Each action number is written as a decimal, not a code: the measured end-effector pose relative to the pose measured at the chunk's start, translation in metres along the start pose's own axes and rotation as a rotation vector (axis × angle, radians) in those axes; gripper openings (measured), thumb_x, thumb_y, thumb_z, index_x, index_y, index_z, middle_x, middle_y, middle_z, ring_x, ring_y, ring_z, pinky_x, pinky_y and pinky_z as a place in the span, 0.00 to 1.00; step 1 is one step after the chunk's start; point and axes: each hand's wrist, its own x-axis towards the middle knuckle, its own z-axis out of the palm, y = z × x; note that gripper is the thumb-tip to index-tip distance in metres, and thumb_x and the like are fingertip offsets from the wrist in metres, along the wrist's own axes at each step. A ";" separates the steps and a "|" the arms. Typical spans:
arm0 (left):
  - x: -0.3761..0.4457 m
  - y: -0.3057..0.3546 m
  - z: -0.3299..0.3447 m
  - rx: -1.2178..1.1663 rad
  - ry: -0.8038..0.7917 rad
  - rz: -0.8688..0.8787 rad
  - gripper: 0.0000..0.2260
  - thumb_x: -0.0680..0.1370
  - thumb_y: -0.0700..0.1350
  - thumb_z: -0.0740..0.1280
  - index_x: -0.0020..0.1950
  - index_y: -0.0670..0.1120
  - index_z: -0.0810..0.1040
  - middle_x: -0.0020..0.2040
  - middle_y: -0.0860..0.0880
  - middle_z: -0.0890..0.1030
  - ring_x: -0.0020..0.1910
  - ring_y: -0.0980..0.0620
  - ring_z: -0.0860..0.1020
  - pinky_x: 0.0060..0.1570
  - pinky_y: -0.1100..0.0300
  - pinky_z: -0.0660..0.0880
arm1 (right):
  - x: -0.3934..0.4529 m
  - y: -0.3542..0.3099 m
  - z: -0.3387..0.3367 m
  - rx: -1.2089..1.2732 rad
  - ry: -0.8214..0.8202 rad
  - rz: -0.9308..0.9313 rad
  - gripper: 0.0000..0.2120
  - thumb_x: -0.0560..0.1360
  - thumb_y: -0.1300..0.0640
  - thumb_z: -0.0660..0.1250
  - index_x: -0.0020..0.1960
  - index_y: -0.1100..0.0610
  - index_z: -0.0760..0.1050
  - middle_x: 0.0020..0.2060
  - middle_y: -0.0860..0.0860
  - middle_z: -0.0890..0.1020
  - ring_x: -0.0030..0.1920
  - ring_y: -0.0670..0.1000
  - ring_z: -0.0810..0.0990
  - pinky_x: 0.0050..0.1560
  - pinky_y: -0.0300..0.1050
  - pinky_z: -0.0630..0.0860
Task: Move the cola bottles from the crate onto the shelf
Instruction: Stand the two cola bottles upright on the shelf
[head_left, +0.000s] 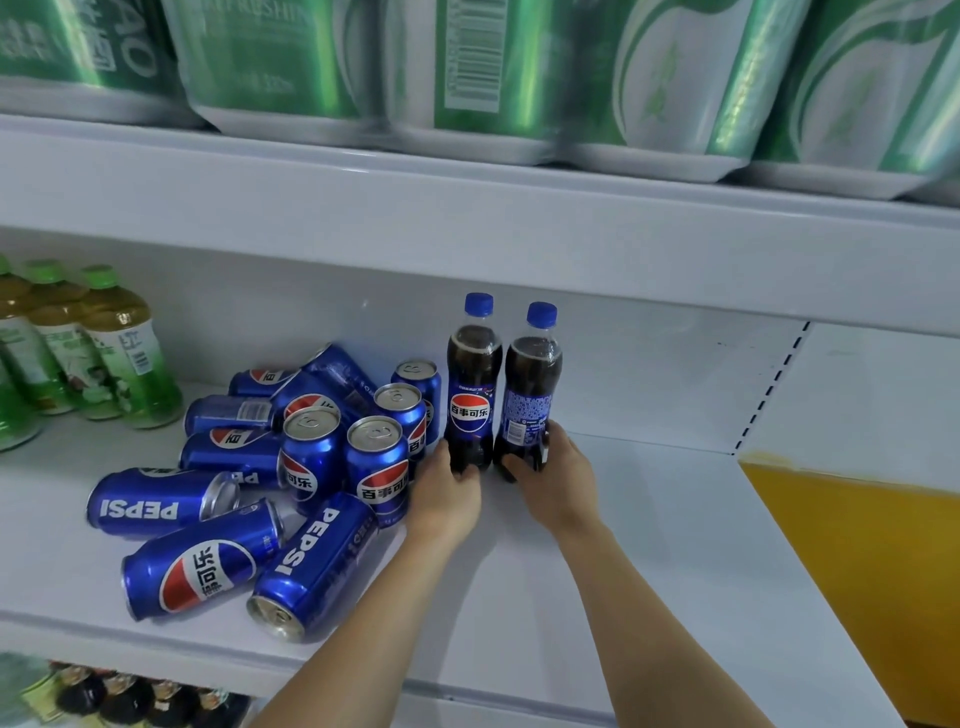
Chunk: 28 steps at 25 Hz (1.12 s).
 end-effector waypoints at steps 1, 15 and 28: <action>0.001 0.001 0.000 -0.008 -0.005 -0.006 0.18 0.80 0.43 0.64 0.70 0.47 0.71 0.65 0.45 0.74 0.65 0.43 0.74 0.65 0.52 0.69 | 0.002 0.000 0.001 -0.002 0.005 -0.003 0.22 0.74 0.53 0.74 0.65 0.54 0.72 0.56 0.49 0.81 0.46 0.47 0.74 0.36 0.31 0.66; 0.010 0.011 0.015 -0.129 -0.035 -0.080 0.28 0.79 0.35 0.60 0.79 0.42 0.57 0.76 0.41 0.63 0.72 0.41 0.67 0.65 0.56 0.64 | 0.019 0.002 0.014 -0.035 0.007 -0.014 0.22 0.74 0.53 0.74 0.64 0.55 0.72 0.58 0.52 0.81 0.54 0.55 0.80 0.47 0.44 0.71; 0.018 0.009 0.012 -0.104 -0.114 -0.078 0.35 0.80 0.34 0.60 0.82 0.43 0.45 0.82 0.42 0.50 0.80 0.43 0.54 0.75 0.54 0.54 | 0.025 0.001 0.021 -0.060 0.019 0.006 0.23 0.74 0.50 0.75 0.64 0.55 0.72 0.60 0.52 0.80 0.57 0.56 0.79 0.49 0.45 0.73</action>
